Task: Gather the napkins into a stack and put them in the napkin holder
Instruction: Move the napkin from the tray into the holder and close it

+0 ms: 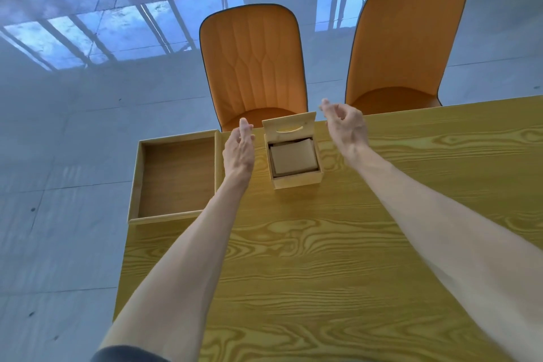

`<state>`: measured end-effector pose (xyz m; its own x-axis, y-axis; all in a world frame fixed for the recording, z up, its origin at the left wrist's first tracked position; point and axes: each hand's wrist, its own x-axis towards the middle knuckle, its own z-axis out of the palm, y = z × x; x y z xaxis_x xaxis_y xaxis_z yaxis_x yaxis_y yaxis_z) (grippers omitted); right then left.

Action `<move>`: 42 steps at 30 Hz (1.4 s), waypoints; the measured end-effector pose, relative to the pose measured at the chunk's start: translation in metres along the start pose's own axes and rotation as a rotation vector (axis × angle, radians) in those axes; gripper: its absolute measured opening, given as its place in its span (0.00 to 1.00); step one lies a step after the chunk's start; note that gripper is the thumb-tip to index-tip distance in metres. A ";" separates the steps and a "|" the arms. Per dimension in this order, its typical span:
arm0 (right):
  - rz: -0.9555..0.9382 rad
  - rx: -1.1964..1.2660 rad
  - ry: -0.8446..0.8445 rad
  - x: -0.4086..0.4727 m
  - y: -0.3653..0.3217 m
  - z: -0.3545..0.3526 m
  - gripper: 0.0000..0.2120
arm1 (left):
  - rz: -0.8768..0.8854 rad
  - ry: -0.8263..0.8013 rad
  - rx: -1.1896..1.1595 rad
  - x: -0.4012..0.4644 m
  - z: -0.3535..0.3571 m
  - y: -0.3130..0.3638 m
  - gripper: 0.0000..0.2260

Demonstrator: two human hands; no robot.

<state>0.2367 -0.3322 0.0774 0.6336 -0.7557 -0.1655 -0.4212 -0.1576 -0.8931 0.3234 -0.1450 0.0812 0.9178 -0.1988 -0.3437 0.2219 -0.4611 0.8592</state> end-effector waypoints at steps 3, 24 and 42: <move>0.040 0.044 -0.051 0.001 -0.007 0.004 0.24 | 0.007 -0.042 -0.048 -0.001 0.001 0.020 0.28; 0.163 0.037 -0.188 -0.052 0.041 -0.004 0.25 | -0.100 -0.132 -0.074 -0.038 0.007 -0.045 0.25; 0.197 -0.169 -0.304 -0.050 0.063 0.000 0.26 | -0.184 -0.307 0.155 -0.027 0.007 -0.071 0.22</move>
<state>0.1785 -0.3049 0.0298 0.6824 -0.5637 -0.4654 -0.6385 -0.1497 -0.7549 0.2800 -0.1131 0.0266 0.7210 -0.3396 -0.6040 0.2995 -0.6333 0.7136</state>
